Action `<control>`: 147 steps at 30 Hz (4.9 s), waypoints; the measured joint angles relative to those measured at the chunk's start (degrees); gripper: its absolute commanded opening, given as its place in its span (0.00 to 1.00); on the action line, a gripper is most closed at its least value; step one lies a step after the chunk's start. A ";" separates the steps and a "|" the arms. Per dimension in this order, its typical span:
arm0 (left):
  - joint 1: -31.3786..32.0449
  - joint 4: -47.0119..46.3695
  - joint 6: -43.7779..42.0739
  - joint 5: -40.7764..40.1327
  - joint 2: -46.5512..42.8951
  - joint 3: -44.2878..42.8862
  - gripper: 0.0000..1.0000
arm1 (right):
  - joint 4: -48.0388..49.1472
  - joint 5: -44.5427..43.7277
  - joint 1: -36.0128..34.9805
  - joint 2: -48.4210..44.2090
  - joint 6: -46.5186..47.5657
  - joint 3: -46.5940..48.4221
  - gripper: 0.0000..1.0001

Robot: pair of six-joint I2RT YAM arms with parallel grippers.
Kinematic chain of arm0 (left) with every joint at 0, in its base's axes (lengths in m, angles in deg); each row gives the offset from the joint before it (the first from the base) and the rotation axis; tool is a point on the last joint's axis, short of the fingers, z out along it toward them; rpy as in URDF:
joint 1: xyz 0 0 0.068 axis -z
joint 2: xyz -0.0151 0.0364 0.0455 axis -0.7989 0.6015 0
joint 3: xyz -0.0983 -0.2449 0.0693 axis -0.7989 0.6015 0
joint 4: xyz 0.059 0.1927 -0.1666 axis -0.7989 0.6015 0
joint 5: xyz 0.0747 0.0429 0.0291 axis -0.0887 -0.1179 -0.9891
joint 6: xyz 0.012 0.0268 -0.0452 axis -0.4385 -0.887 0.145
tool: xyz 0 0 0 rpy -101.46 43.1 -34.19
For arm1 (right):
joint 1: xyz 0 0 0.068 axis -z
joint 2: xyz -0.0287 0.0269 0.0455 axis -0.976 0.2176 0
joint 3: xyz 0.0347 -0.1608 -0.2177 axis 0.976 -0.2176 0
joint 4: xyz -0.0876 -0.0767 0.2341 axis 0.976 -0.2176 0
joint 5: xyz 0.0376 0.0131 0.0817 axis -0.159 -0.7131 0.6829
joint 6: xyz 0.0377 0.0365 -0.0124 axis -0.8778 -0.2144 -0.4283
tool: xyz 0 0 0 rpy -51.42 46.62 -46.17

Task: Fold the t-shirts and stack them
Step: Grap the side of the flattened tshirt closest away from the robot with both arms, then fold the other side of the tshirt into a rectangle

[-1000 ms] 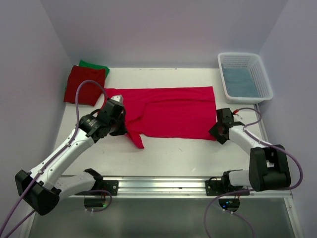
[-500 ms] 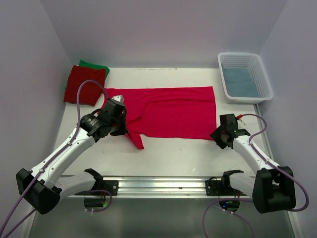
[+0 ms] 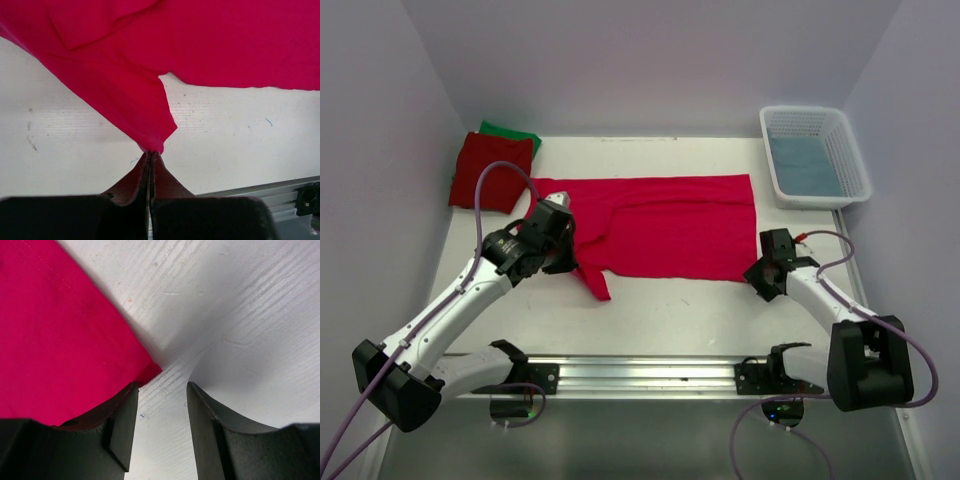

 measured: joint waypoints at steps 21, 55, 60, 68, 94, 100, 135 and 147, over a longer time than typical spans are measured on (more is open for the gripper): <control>0.00 0.04 0.17 0.02 0.00 0.94 0.00 | 7.69 -2.78 0.48 6.54 -0.33 1.75 0.07; 0.02 14.47 6.91 -15.93 -21.31 -12.52 0.00 | -15.21 -1.95 0.70 -13.84 19.56 19.47 0.00; 0.02 11.41 6.93 -19.71 -22.62 -7.34 0.00 | -14.36 -3.65 0.70 -9.18 21.14 21.64 0.00; -0.28 -1.64 3.28 -27.02 -11.61 2.51 0.00 | -9.97 -7.82 0.70 8.07 22.34 26.18 0.00; -22.36 -28.81 -9.53 -23.41 9.81 6.71 0.00 | -3.67 -9.09 0.70 37.94 24.96 43.71 0.00; -23.17 -31.74 -10.21 -22.12 12.63 5.20 0.00 | -3.23 -9.49 0.70 37.94 25.09 43.87 0.00; -25.59 -36.20 -11.82 -16.87 18.86 -3.87 1.00 | 6.10 -9.75 1.42 30.01 27.41 39.39 0.85; -25.59 -40.92 -2.56 5.60 6.10 22.27 0.00 | 9.40 5.18 0.07 29.18 29.35 38.58 0.00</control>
